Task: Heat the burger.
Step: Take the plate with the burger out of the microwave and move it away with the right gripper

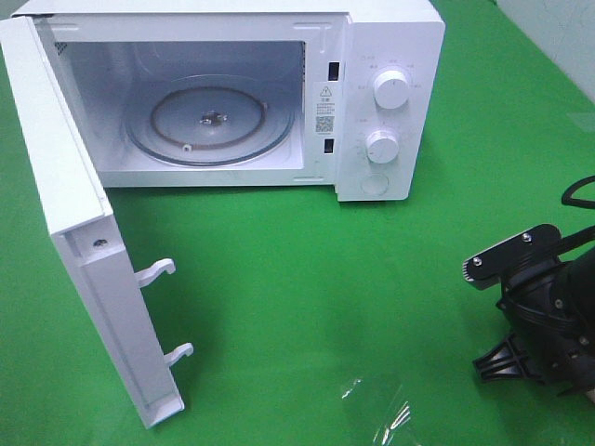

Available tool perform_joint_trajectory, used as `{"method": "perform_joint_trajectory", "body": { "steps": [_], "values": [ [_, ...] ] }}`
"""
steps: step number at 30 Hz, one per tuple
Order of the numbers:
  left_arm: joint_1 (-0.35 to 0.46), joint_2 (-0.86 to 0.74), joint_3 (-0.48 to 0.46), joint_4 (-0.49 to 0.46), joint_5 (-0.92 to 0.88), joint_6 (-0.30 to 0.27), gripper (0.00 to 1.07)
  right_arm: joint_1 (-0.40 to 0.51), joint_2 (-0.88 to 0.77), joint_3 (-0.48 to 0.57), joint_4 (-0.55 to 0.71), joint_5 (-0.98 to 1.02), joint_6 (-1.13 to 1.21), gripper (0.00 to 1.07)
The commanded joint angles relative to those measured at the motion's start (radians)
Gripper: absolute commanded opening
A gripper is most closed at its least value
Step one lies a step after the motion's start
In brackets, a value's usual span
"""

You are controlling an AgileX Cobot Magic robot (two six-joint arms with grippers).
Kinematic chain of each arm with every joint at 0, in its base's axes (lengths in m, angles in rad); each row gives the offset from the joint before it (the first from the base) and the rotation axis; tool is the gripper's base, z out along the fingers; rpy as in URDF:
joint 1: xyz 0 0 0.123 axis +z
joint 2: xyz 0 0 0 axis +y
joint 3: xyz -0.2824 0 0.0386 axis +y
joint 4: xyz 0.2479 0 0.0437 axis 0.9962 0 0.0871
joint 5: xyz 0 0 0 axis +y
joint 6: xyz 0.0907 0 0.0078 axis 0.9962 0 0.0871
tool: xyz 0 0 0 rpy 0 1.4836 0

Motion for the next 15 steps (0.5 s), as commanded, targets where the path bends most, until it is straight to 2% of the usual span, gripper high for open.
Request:
{"method": "perform_joint_trajectory", "body": {
  "steps": [1, 3, 5, 8, 10, 11, 12, 13, 14, 15],
  "values": [
    [0.003, -0.016, 0.003, -0.007, -0.007, -0.003, 0.96, 0.000, -0.028, -0.001, 0.055, -0.035, -0.048, 0.58],
    [0.003, -0.016, 0.003, -0.007, -0.007, -0.003, 0.96, 0.000, -0.044, -0.001, 0.072, -0.040, -0.063, 0.59],
    [0.003, -0.016, 0.003, -0.007, -0.007, -0.003, 0.96, 0.000, -0.147, -0.001, 0.167, -0.096, -0.192, 0.60],
    [0.003, -0.016, 0.003, -0.007, -0.007, -0.003, 0.96, 0.000, -0.172, -0.001, 0.191, -0.110, -0.233, 0.60],
    [0.003, -0.016, 0.003, -0.007, -0.007, -0.003, 0.96, 0.000, -0.299, -0.001, 0.320, -0.153, -0.408, 0.60],
    [0.003, -0.016, 0.003, -0.007, -0.007, -0.003, 0.96, 0.000, -0.299, -0.001, 0.320, -0.153, -0.408, 0.60],
    [0.003, -0.016, 0.003, -0.007, -0.007, -0.003, 0.96, 0.000, -0.369, -0.001, 0.399, -0.168, -0.521, 0.60],
    [0.003, -0.016, 0.003, -0.007, -0.007, -0.003, 0.96, 0.000, -0.369, -0.001, 0.399, -0.168, -0.521, 0.60],
    [0.003, -0.016, 0.003, -0.007, -0.007, -0.003, 0.96, 0.000, -0.430, -0.001, 0.477, -0.170, -0.638, 0.61],
    [0.003, -0.016, 0.003, -0.007, -0.007, -0.003, 0.96, 0.000, -0.430, -0.001, 0.477, -0.170, -0.638, 0.61]
  ]
}}
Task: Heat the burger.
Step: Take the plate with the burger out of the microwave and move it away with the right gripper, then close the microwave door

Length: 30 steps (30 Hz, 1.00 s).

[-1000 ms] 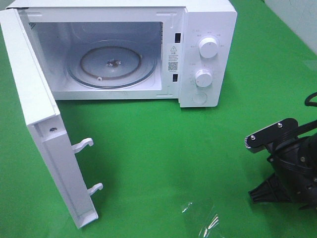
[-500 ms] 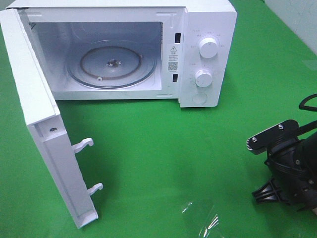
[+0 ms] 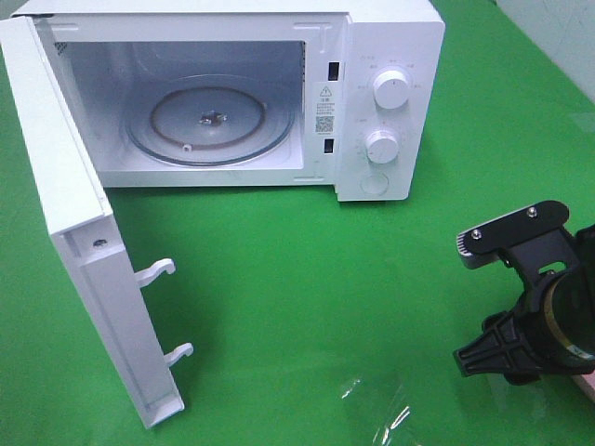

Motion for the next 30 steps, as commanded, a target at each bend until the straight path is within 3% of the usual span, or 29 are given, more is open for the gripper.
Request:
{"method": "perform_joint_trajectory", "body": {
  "steps": [1, 2, 5, 6, 9, 11, 13, 21, 30],
  "values": [
    [0.003, -0.016, 0.003, -0.007, -0.007, -0.003, 0.96, 0.000, -0.115, -0.005, 0.153, -0.009, -0.228, 0.62],
    [0.003, -0.016, 0.003, -0.007, -0.007, -0.003, 0.96, 0.000, -0.178, -0.005, 0.244, -0.022, -0.342, 0.65],
    [0.003, -0.016, 0.003, -0.007, -0.007, -0.003, 0.96, 0.002, -0.227, -0.005, 0.333, -0.025, -0.444, 0.68],
    [0.003, -0.016, 0.003, -0.007, -0.007, -0.003, 0.96, 0.002, -0.265, -0.005, 0.427, -0.022, -0.543, 0.72],
    [0.003, -0.016, 0.003, -0.007, -0.007, -0.003, 0.96, 0.002, -0.282, -0.005, 0.469, -0.020, -0.591, 0.74],
    [0.003, -0.016, 0.003, -0.007, -0.007, -0.003, 0.96, 0.002, -0.325, -0.005, 0.587, -0.021, -0.729, 0.77],
    [0.003, -0.016, 0.003, -0.007, -0.007, -0.003, 0.96, 0.002, -0.337, -0.005, 0.627, -0.020, -0.773, 0.76],
    [0.003, -0.016, 0.003, -0.007, -0.007, -0.003, 0.96, 0.002, -0.403, -0.005, 0.651, 0.006, -0.797, 0.76],
    [0.003, -0.016, 0.003, -0.007, -0.007, -0.003, 0.96, -0.001, -0.712, -0.005, 0.649, 0.118, -0.797, 0.76]
  ]
}}
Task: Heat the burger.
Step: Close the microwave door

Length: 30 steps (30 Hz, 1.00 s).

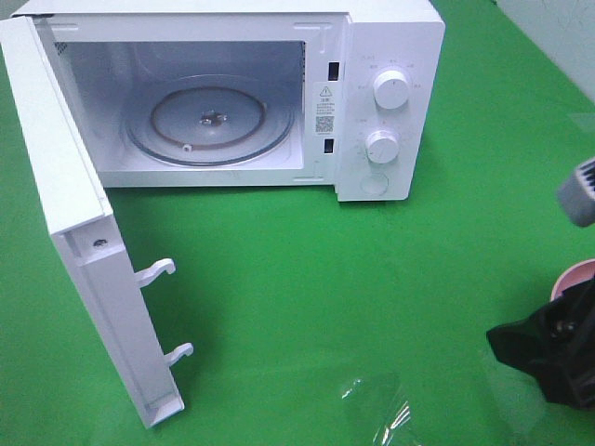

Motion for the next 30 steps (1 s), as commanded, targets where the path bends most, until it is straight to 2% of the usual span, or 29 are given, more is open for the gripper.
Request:
{"method": "perform_joint_trajectory", "body": {
  "steps": [1, 3, 4, 7, 8, 9, 10, 12, 13, 14, 16, 19, 23, 30],
  "values": [
    [0.003, -0.016, 0.003, -0.007, -0.007, -0.003, 0.96, -0.001, -0.151, -0.006, -0.002, 0.109, -0.012, 0.76],
    [0.003, -0.016, 0.003, -0.007, -0.007, -0.003, 0.96, -0.019, -0.203, -0.013, 0.007, 0.127, -0.004, 0.76],
    [0.003, -0.016, 0.003, -0.007, -0.007, -0.003, 0.96, -0.069, -0.256, -0.026, 0.008, 0.157, 0.003, 0.76],
    [0.003, -0.016, 0.003, -0.007, -0.007, -0.003, 0.96, -0.101, -0.282, -0.032, 0.008, 0.171, 0.002, 0.76],
    [0.003, -0.016, 0.003, -0.007, -0.007, -0.003, 0.96, -0.161, -0.331, -0.042, 0.010, 0.192, -0.027, 0.76],
    [0.003, -0.016, 0.003, -0.007, -0.007, -0.003, 0.96, -0.161, -0.331, -0.042, 0.010, 0.192, -0.027, 0.76],
    [0.003, -0.016, 0.003, -0.007, -0.007, -0.003, 0.96, -0.225, -0.389, -0.050, 0.021, 0.204, -0.069, 0.76],
    [0.003, -0.016, 0.003, -0.007, -0.007, -0.003, 0.96, -0.248, -0.413, -0.051, 0.029, 0.210, -0.086, 0.76],
    [0.003, -0.016, 0.003, -0.007, -0.007, -0.003, 0.96, -0.299, -0.472, -0.052, 0.041, 0.214, -0.098, 0.76],
    [0.003, -0.016, 0.003, -0.007, -0.007, -0.003, 0.96, -0.299, -0.472, -0.052, 0.041, 0.214, -0.098, 0.76],
    [0.003, -0.016, 0.003, -0.007, -0.007, -0.003, 0.96, -0.380, -0.581, -0.064, 0.078, 0.249, -0.106, 0.76],
    [0.003, -0.016, 0.003, -0.007, -0.007, -0.003, 0.96, -0.395, -0.601, -0.070, 0.083, 0.277, -0.106, 0.76],
    [0.003, -0.016, 0.003, -0.007, -0.007, -0.003, 0.96, -0.479, -0.751, -0.052, 0.074, 0.394, -0.139, 0.76],
    [0.003, -0.016, 0.003, -0.007, -0.007, -0.003, 0.96, -0.530, -0.856, -0.051, 0.082, 0.388, -0.136, 0.76]
  ]
}}
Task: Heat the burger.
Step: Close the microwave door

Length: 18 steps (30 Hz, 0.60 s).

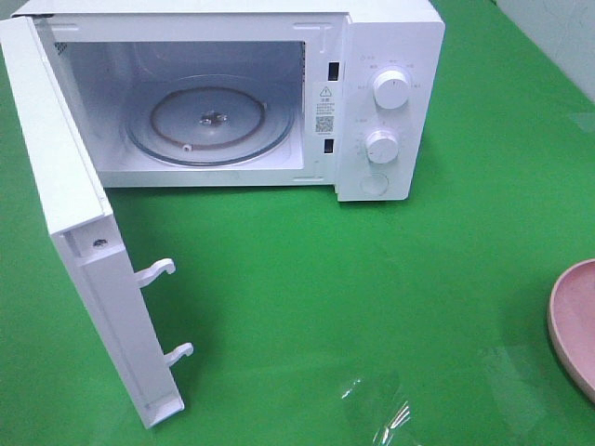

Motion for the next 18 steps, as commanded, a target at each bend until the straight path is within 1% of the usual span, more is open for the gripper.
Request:
{"method": "perform_joint_trajectory", "body": {
  "steps": [1, 18],
  "values": [
    [0.003, -0.016, 0.003, -0.007, -0.007, -0.003, 0.96, -0.051, -0.066, 0.000, 0.003, 0.000, -0.009, 0.76],
    [0.003, -0.014, 0.003, -0.006, -0.007, -0.003, 0.96, -0.058, -0.065, 0.000, 0.005, -0.001, -0.007, 0.76]
  ]
}}
